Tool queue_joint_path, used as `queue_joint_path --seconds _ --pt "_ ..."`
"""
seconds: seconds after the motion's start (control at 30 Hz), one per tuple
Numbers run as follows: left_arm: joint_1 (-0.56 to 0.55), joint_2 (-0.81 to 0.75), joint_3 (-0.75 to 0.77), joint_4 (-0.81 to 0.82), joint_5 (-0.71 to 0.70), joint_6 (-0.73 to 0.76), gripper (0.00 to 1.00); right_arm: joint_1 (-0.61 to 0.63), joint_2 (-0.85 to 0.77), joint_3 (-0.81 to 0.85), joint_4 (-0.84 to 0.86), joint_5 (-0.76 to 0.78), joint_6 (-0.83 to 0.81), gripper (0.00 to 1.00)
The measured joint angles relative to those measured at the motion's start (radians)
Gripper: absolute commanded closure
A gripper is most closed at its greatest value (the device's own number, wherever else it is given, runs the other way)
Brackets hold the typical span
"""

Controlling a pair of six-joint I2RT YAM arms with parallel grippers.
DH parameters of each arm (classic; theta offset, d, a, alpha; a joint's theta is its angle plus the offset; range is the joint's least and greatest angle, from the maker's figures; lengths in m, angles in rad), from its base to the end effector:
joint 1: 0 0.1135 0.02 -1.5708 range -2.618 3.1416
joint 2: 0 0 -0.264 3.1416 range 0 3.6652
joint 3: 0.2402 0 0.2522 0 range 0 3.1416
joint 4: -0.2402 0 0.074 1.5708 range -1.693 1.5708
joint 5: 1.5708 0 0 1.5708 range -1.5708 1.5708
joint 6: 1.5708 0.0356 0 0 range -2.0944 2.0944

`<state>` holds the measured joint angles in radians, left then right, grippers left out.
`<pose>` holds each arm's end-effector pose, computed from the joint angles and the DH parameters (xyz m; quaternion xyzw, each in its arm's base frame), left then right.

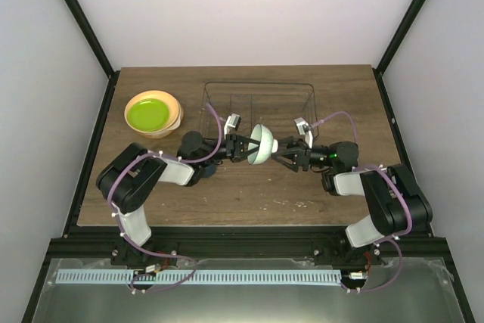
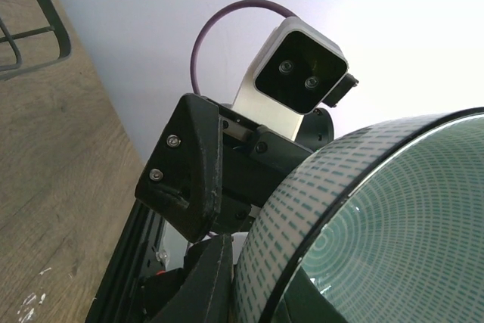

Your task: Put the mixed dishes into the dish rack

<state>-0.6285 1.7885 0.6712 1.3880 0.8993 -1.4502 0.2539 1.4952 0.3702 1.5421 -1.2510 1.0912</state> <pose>0.2513 -0.2171 0.2031 0.0995 0.6379 -0.7514 0.1365 0.2216 0.0924 0.2161 -0.2686 0.6035 0.6731 0.3326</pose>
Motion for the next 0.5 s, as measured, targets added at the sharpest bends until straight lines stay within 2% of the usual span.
queue_joint_path --seconds 0.5 --pt "-0.003 0.023 -0.025 0.052 -0.009 -0.042 1.00 0.005 -0.016 0.028 0.000 0.014 -0.006 0.21"
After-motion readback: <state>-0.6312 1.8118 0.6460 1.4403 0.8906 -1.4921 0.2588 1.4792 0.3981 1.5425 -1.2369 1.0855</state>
